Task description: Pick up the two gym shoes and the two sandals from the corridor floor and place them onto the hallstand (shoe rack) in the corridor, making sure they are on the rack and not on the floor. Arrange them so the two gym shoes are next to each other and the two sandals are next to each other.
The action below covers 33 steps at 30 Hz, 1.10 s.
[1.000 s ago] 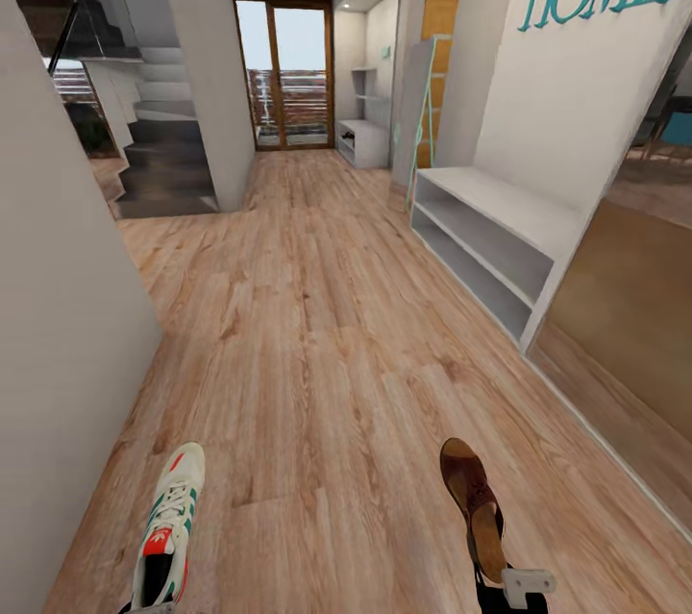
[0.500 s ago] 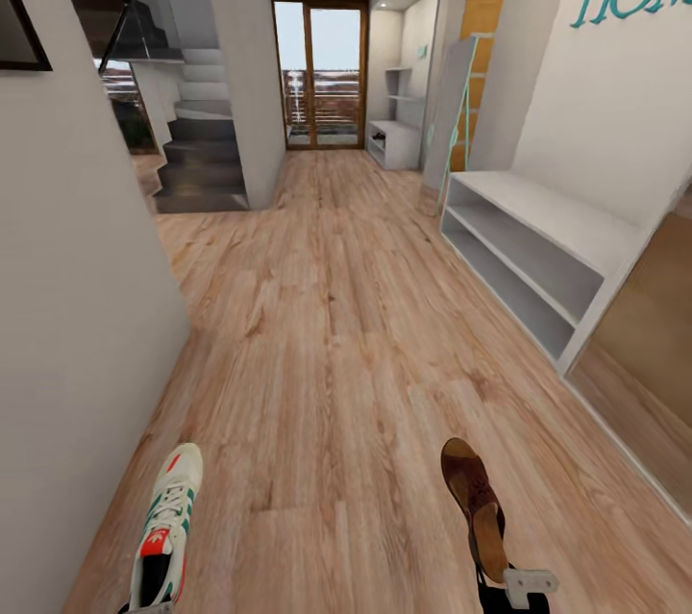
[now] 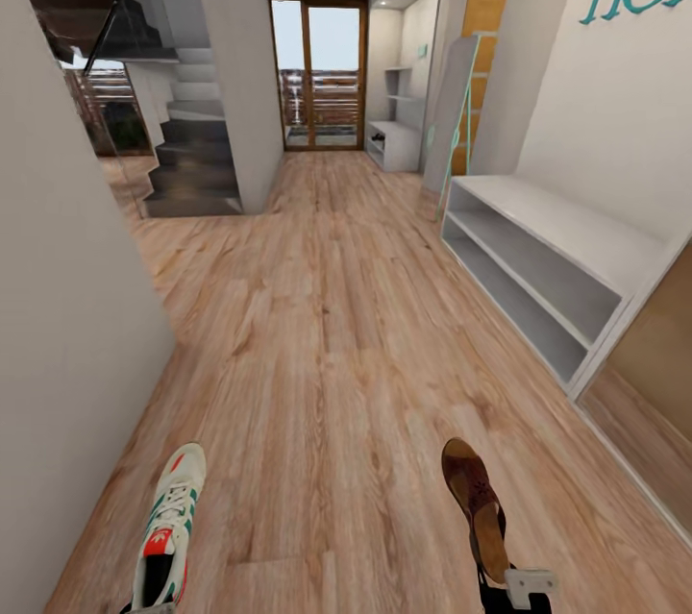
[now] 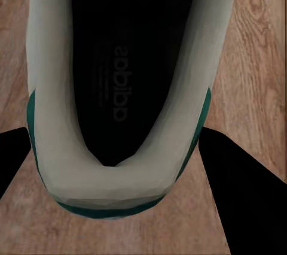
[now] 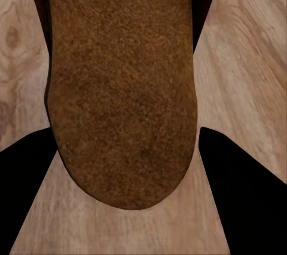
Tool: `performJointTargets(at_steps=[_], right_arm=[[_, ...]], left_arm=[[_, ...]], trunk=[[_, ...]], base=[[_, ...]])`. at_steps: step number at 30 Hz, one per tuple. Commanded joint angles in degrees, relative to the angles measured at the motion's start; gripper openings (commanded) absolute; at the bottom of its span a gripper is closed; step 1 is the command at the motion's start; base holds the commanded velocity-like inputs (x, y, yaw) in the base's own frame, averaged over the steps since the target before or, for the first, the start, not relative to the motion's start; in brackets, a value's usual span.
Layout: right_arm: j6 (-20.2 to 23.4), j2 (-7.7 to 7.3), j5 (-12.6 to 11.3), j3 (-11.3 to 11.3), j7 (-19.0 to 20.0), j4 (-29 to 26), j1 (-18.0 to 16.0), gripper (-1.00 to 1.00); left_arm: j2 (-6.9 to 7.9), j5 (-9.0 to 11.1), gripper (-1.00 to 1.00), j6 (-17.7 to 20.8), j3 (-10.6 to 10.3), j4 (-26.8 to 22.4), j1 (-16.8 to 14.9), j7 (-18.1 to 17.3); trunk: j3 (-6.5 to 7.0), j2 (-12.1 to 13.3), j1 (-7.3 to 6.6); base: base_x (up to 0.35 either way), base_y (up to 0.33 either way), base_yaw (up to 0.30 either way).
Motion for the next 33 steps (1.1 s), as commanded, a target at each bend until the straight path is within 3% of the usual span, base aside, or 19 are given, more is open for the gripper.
performJointTargets(at_steps=[1, 24, 33], right_arm=[[-0.07, -0.01, 0.47, 0.06, -0.47, 0.03, -0.04, -1.00], [-0.07, 0.19, 0.47, 0.14, -0.47, 0.03, -0.04, -1.00], [-0.07, 0.32, 0.47, 0.15, -0.47, 0.03, -0.04, -1.00]], left_arm=[[-0.04, -0.45, -1.00, -0.23, 0.47, 0.00, -0.07, -0.30], [0.05, -0.15, -1.00, -0.25, 0.44, 0.01, -0.07, -0.31], [0.05, -0.04, -1.00, -0.25, 0.47, 0.01, -0.08, -0.31]], trunk=[[-0.05, -0.02, 0.03], [-0.04, -0.02, 0.03], [0.48, -0.02, 0.03]], base=[[0.340, -0.121, 0.000], [0.340, -0.122, 0.001], [0.340, -0.121, 0.153]])
